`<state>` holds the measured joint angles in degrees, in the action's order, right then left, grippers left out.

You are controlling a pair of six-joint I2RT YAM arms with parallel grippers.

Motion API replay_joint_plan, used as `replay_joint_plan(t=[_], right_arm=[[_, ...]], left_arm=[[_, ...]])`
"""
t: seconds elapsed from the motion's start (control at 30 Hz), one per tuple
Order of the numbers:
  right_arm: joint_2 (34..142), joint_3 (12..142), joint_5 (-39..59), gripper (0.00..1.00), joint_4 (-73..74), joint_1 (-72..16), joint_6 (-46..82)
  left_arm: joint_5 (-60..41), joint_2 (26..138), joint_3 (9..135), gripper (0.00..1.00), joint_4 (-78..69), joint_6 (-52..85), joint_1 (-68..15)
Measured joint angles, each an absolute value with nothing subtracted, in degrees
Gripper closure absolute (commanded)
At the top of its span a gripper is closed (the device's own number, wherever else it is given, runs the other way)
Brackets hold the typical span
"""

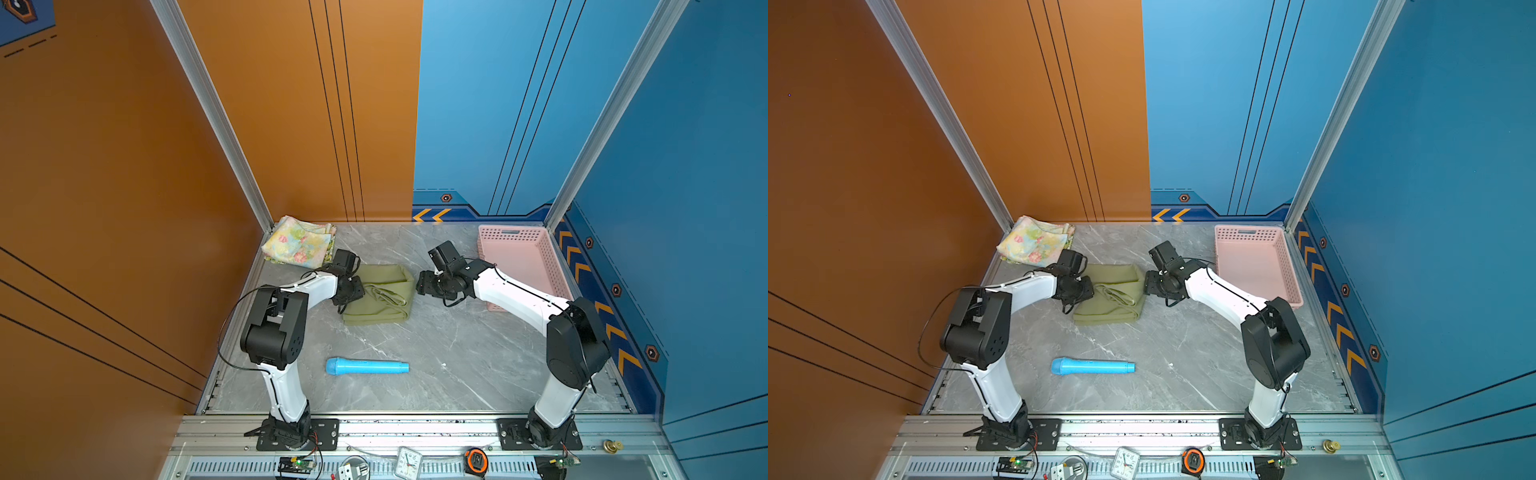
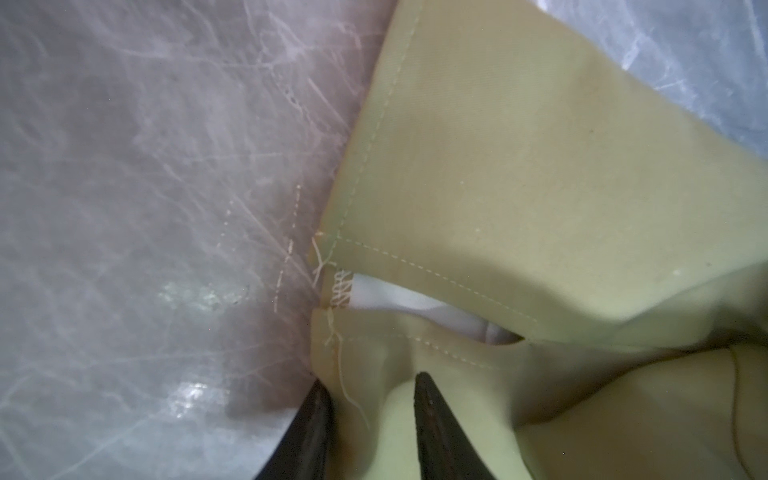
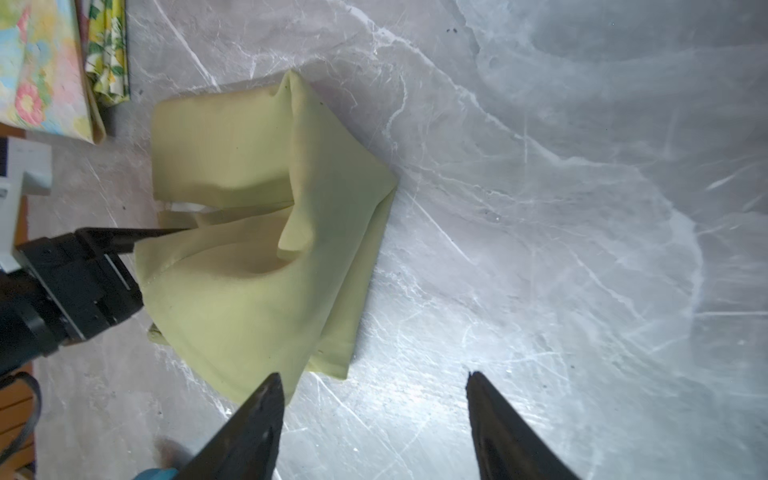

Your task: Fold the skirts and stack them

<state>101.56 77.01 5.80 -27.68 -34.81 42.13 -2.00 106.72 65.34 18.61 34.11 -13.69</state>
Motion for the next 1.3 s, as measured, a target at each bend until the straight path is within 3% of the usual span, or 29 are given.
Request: replay_joint_plan(t=[0.27,0.7,0.8,0.87,0.9,0.97,1.0,1.07,1.2,1.27,1.3], right_arm=[[101.73,69.23,10.31,0.13,-15.2,-35.99,60.31],[106.1,69.19,10.79,0.17,-3.46,-38.39,80.05],[107.2,69.19,10.94,0.29,-1.93,-39.05,82.72],[107.79,69.21,11.03,0.47,-1.15,-39.33,84.03],[108.12,69.28,11.22,0.64,-0.84,-39.4,84.47],[108.71,69.82,12.01,0.85,-0.8,-39.33,84.44],[108.88,70.24,12.38,0.94,-0.84,-39.16,84.25],[108.88,71.13,13.52,1.0,-1.28,-38.39,82.96],[108.77,71.59,18.06,1.0,-2.83,-34.11,77.65],[108.66,71.26,20.36,0.83,-4.45,-30.7,73.89],[108.6,71.16,21.5,0.68,-6.0,-28.53,71.29]], left_arm=[[-2.0,106.72,65.34,0.65,18.65,33.95,-13.61],[-2.02,106.72,65.39,0.65,18.7,33.93,-13.56],[-2.02,106.72,65.39,0.66,18.7,33.95,-13.56],[-2.02,106.74,65.39,0.66,18.72,33.93,-13.56],[-2.02,106.76,65.39,0.67,18.72,33.93,-13.56],[-2.0,106.78,65.39,0.67,18.76,33.93,-13.56],[-2.0,106.83,65.39,0.68,18.76,33.93,-13.56],[-2.0,106.83,65.39,0.68,18.79,33.93,-13.54],[-2.02,106.83,65.39,0.68,18.83,33.93,-13.39],[-2.07,106.83,65.39,0.68,18.83,33.93,-13.32],[-2.11,106.85,65.39,0.68,18.83,33.93,-13.17]])
